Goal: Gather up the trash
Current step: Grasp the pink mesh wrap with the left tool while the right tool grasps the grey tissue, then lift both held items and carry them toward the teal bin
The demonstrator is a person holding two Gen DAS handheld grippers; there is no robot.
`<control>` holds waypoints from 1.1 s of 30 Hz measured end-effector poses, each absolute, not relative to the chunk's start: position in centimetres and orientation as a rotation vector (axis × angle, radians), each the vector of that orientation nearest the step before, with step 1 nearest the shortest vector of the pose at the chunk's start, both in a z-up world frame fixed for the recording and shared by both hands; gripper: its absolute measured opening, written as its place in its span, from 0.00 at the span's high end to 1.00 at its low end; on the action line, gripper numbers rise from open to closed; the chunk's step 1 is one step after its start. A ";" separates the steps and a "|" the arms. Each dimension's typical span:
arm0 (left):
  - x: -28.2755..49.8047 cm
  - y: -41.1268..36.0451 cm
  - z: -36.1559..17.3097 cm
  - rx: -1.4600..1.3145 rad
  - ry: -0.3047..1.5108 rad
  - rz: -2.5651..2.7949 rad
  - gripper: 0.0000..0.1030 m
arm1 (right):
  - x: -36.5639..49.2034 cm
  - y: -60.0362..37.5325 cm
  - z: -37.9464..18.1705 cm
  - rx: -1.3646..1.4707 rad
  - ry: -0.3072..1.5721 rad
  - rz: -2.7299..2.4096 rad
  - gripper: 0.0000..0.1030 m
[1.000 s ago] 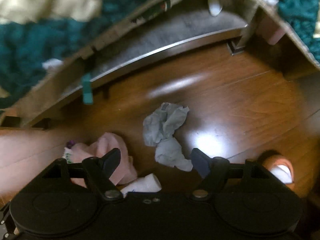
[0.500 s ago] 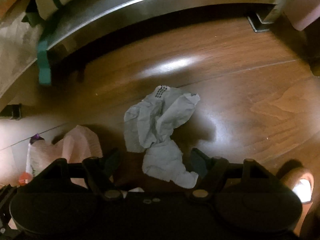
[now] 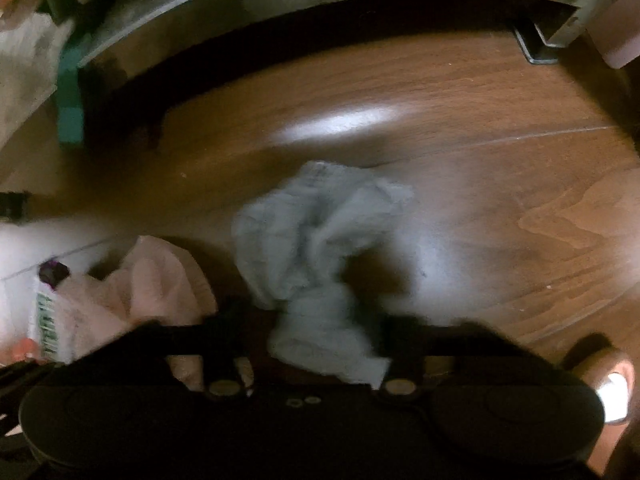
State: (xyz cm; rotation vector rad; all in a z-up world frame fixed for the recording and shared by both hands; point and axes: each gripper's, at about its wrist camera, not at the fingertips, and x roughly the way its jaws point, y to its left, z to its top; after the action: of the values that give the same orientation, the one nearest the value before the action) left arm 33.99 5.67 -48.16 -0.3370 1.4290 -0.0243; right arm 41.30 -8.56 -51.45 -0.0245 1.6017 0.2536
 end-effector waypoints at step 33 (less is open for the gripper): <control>26.1 3.5 -20.7 -0.425 1.079 -0.043 0.92 | 33.0 -13.7 -18.3 -0.093 1.218 0.346 0.66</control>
State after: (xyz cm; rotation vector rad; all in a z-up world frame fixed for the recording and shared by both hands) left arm 26.08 3.46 -20.67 -0.4245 1.0787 -0.0427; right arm 33.02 -13.73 -18.27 -0.0927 1.2180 0.3456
